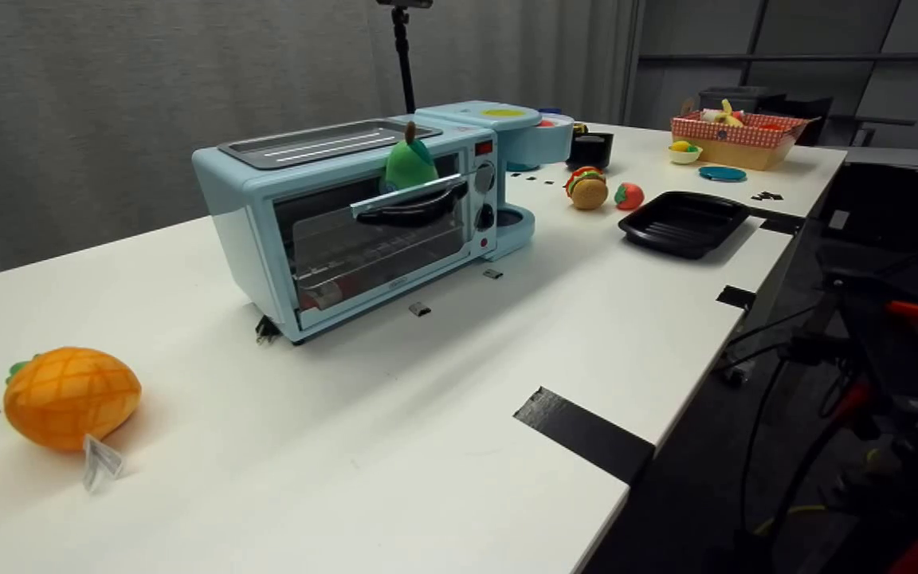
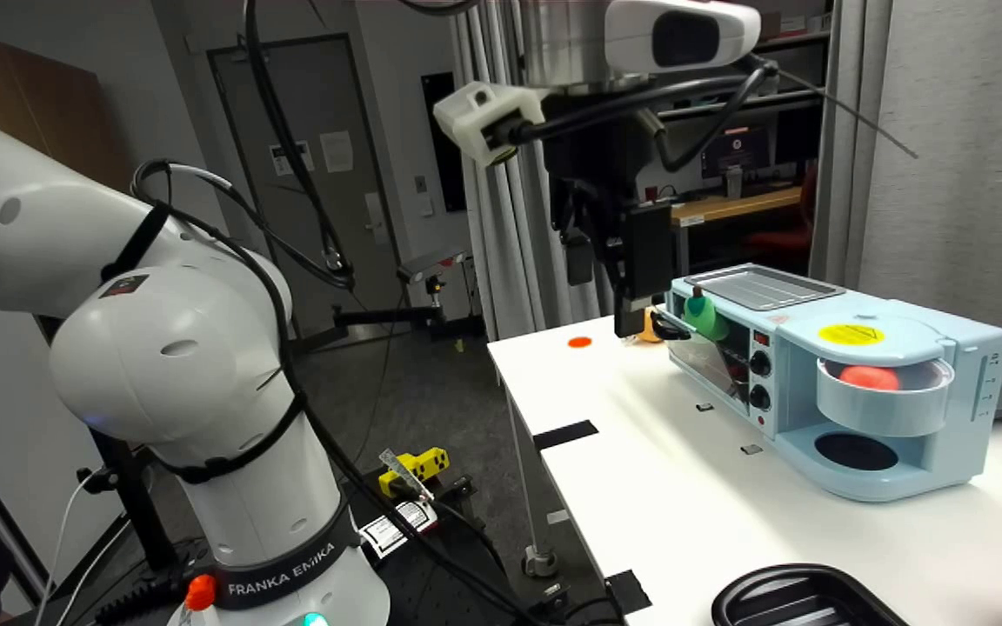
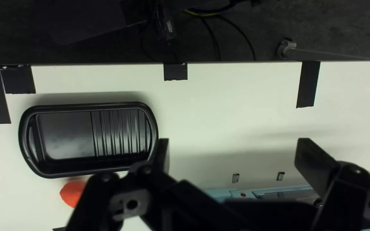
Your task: Open the door of the oven
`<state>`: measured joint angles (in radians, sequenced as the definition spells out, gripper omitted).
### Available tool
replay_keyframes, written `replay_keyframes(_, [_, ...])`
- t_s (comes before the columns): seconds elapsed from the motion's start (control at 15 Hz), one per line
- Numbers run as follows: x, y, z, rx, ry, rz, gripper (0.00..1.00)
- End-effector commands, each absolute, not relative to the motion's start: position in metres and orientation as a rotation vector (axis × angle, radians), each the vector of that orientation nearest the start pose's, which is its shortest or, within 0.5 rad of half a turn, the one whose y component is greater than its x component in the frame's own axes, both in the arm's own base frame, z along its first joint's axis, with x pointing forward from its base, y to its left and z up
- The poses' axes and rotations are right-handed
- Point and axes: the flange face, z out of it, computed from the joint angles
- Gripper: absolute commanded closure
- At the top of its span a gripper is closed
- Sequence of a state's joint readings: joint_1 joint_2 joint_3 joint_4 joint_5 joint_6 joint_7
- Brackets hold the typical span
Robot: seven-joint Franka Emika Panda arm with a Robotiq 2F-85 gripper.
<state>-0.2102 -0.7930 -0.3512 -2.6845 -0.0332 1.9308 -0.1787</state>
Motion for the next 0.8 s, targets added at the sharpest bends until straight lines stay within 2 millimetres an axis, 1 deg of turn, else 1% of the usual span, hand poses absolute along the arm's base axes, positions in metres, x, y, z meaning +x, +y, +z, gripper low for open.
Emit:
replay_keyframes(0.0, [0.274,-0.168,0.45,-2.924,0.382,-0.097,0.0])
replay_keyframes(0.27, [0.279,-0.149,0.433,-2.958,0.315,-0.027,0.0])
replay_keyframes(0.53, [0.287,-0.121,0.406,-2.98,0.214,0.073,0.0])
replay_keyframes(0.6, [0.296,-0.116,0.404,-2.993,0.183,0.106,0.0])
replay_keyframes(0.73, [0.305,-0.099,0.389,-3.016,0.119,0.172,0.0])
